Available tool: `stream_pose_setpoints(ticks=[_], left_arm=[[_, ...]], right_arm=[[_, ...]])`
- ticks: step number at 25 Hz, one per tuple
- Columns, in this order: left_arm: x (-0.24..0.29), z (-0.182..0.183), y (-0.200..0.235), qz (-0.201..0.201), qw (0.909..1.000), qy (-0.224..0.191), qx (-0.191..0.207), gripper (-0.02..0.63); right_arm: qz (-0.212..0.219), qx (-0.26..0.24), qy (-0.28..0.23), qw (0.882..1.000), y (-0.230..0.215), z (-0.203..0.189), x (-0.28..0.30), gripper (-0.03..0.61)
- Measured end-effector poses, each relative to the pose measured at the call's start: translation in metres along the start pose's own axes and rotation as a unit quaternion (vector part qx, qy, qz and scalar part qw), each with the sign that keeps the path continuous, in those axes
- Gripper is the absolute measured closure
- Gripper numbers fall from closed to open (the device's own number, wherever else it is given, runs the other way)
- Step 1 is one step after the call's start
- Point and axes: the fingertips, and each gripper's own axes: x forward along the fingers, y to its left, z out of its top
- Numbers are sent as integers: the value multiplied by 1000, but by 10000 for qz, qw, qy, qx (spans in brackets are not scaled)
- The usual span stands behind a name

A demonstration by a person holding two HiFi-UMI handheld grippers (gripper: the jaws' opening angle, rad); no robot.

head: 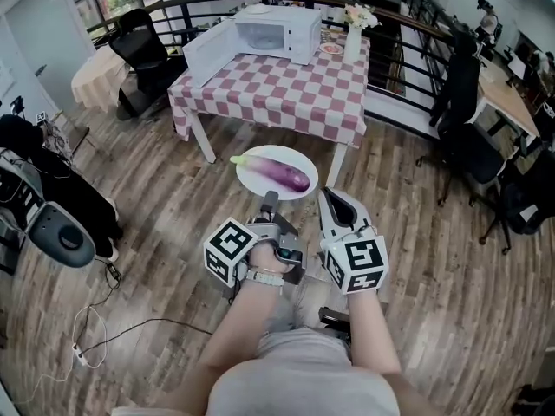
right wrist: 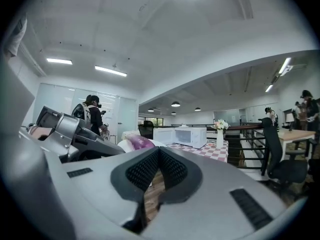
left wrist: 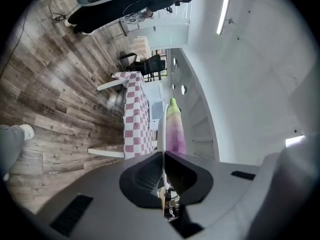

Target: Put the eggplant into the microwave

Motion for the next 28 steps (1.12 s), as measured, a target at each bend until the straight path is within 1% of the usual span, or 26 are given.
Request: stream_pose_setpoints(ticks=[4,12,19,28], left_arm=[[29,13,-3,-13,10000,-19,-62,598],[79,43,-5,-15,9999,21,-144,598],[129,66,-11,-23,9997,192,-146,598],[185,99,-18,-78,9991,397,-91,598]], right_arm=[[19,10,12,10000,-12,5,33,555],[18,9,148,9999,-25,2,92,555],[-199,51,226,9995,-46,2,136,555],[-368,76,254,9990,-59,3,194,555]])
